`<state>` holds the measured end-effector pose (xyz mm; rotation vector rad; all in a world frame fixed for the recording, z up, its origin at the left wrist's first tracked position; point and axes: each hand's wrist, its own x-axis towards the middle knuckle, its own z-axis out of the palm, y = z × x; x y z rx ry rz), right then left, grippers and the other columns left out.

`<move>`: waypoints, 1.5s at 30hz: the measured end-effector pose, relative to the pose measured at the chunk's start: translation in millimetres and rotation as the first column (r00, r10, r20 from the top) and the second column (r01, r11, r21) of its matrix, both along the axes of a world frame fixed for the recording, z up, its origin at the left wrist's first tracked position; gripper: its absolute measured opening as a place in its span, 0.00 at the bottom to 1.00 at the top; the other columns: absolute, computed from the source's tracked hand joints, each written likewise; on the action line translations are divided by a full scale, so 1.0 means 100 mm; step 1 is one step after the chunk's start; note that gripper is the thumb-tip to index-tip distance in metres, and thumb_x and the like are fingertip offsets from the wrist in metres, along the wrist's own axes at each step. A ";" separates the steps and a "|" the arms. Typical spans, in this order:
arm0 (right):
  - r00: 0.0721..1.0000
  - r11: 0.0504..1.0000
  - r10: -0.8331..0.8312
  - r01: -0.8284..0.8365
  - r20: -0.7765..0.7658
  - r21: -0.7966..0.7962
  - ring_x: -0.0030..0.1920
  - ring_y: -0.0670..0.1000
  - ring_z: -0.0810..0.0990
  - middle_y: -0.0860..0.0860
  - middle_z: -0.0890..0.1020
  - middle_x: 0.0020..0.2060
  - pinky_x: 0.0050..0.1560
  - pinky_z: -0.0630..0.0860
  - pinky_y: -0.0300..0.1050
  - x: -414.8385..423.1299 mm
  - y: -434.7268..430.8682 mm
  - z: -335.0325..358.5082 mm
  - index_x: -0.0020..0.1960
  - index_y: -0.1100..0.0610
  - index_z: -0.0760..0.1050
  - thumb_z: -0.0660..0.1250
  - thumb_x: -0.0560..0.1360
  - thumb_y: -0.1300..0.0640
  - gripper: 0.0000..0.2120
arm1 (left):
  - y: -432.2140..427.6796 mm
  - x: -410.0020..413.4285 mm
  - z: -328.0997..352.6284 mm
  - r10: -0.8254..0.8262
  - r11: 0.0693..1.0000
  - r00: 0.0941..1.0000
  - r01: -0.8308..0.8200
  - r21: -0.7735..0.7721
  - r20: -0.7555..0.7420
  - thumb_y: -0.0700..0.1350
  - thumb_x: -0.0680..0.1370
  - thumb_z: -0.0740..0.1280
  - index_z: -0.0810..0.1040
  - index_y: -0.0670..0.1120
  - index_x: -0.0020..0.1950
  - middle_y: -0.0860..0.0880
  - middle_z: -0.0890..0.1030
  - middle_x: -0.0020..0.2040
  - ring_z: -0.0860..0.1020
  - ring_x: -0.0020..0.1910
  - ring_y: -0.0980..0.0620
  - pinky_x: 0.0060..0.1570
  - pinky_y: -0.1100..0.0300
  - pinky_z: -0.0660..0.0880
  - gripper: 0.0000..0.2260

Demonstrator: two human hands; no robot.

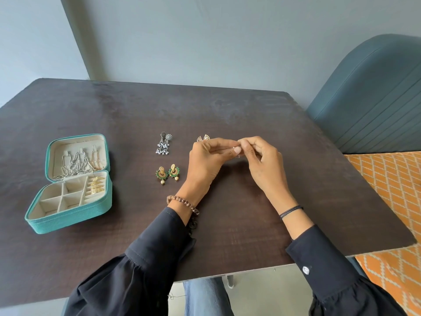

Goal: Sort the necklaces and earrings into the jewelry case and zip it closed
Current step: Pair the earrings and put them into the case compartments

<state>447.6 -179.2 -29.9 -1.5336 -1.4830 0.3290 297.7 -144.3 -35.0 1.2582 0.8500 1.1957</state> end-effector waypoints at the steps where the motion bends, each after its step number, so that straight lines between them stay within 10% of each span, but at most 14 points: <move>1: 1.000 1.000 0.008 -0.008 -0.024 -0.004 0.49 0.41 0.85 0.43 0.87 0.46 0.51 0.80 0.39 -0.01 0.00 0.00 0.55 0.51 0.82 0.65 0.83 0.50 0.09 | 0.01 0.00 0.00 -0.001 1.000 1.000 0.001 0.001 0.014 0.37 0.73 0.78 0.86 0.38 0.52 0.41 0.87 0.46 0.87 0.49 0.45 0.58 0.51 0.81 0.09; 13: 0.984 0.998 0.061 -0.059 -0.170 0.019 0.48 0.43 0.86 0.43 0.88 0.45 0.53 0.83 0.55 -0.03 -0.02 0.02 0.55 0.52 0.84 0.68 0.82 0.53 0.07 | -0.01 -0.01 0.05 -0.016 0.998 0.993 0.024 -0.065 0.114 0.36 0.72 0.78 0.85 0.36 0.53 0.39 0.87 0.45 0.87 0.48 0.46 0.51 0.63 0.79 0.11; 20: 0.964 0.992 0.128 -0.124 -0.232 0.031 0.44 0.48 0.86 0.48 0.88 0.43 0.43 0.80 0.41 -0.03 -0.01 0.01 0.57 0.56 0.83 0.69 0.82 0.55 0.08 | 0.01 -0.02 0.01 0.031 0.998 0.994 -0.025 -0.057 0.101 0.37 0.73 0.77 0.86 0.37 0.54 0.40 0.87 0.46 0.86 0.49 0.45 0.53 0.61 0.80 0.11; 27: 0.935 0.988 0.144 -0.152 -0.324 0.000 0.45 0.50 0.88 0.50 0.88 0.48 0.53 0.83 0.47 -0.04 -0.02 0.02 0.58 0.56 0.83 0.69 0.81 0.56 0.08 | 0.05 0.01 -0.05 0.047 0.998 0.998 -0.045 -0.051 0.036 0.37 0.77 0.73 0.84 0.37 0.60 0.40 0.87 0.50 0.85 0.53 0.46 0.56 0.63 0.78 0.12; 34: 0.934 0.985 0.164 -0.173 -0.318 0.002 0.51 0.49 0.87 0.50 0.88 0.50 0.57 0.83 0.51 -0.03 -0.02 0.01 0.60 0.54 0.83 0.71 0.80 0.60 0.09 | 0.05 -0.04 -0.05 0.024 0.997 0.999 -0.022 -0.079 0.029 0.42 0.74 0.78 0.86 0.42 0.54 0.42 0.87 0.46 0.86 0.52 0.44 0.66 0.46 0.77 0.10; 45: 0.923 0.984 0.146 -0.172 -0.356 -0.043 0.48 0.51 0.88 0.49 0.89 0.47 0.55 0.83 0.52 -0.10 -0.09 0.06 0.58 0.54 0.83 0.73 0.78 0.58 0.09 | -0.10 -0.11 0.06 0.076 0.992 0.996 -0.072 -0.100 0.037 0.41 0.74 0.77 0.87 0.40 0.52 0.42 0.88 0.46 0.86 0.50 0.47 0.63 0.48 0.79 0.09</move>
